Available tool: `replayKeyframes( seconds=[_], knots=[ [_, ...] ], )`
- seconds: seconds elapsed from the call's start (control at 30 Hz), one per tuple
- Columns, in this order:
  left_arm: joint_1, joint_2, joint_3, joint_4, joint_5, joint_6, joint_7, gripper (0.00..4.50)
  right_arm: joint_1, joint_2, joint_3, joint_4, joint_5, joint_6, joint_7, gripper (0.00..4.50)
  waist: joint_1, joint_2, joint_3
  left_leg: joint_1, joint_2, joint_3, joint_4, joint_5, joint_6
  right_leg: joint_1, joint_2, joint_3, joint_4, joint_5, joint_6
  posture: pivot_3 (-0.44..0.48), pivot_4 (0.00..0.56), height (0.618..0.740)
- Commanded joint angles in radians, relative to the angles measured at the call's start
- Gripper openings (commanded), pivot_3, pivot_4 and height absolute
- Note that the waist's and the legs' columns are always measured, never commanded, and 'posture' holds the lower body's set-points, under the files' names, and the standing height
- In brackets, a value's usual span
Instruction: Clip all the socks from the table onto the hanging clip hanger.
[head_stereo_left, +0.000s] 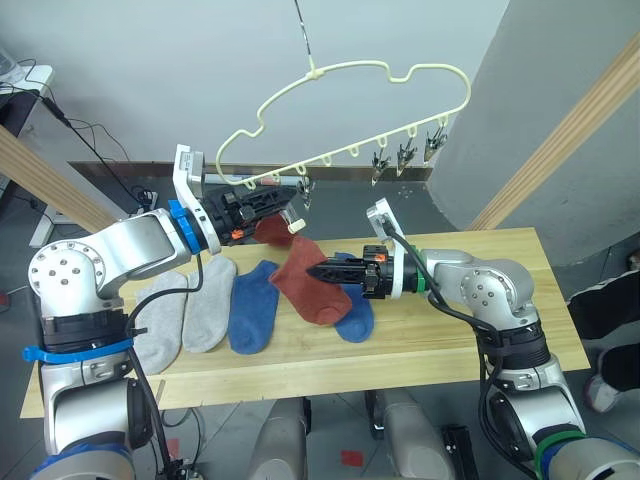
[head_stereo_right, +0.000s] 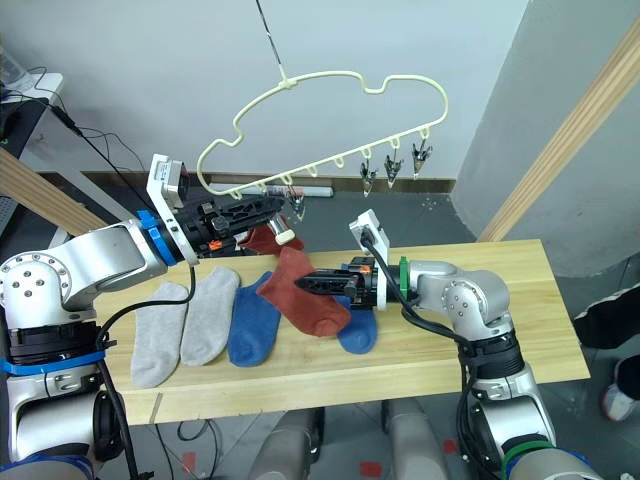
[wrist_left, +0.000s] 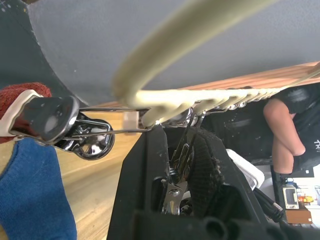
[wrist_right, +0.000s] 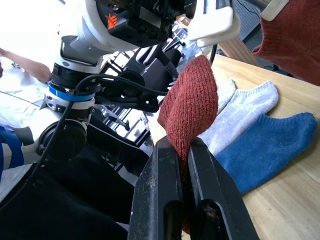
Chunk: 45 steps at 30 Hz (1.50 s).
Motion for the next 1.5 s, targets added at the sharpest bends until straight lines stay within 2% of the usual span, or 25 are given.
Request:
replayKeyframes(
  seconds=[0.03,1.13,1.5],
  knots=[
    [0.008,0.027,-0.018,-0.031,-0.028,-0.008,0.001,0.51,-0.018,0.015,-0.014,-0.01,0.021,-0.023,-0.004,0.03,0.0,0.0,0.0,0.0,0.0,0.0,0.0,0.0,0.0,0.0,0.0,0.0,0.0,0.0,0.0,0.009,0.36,0.74],
    [0.021,0.071,-0.065,-0.042,-0.067,-0.056,-0.002,0.51,-0.027,0.01,0.009,0.038,-0.014,-0.08,-0.011,0.03,0.001,0.001,0.0,0.0,0.0,0.0,-0.001,-0.002,0.003,0.0,0.0,0.0,-0.001,0.0,0.0,0.011,0.367,0.74],
    [0.024,0.077,-0.066,-0.049,-0.035,-0.055,-0.026,0.51,-0.035,0.008,-0.004,0.018,0.021,-0.052,-0.007,0.03,0.001,0.001,0.0,0.0,0.0,0.0,-0.001,-0.002,0.003,0.0,0.0,0.0,-0.001,0.0,0.0,0.009,0.361,0.74]
  ],
)
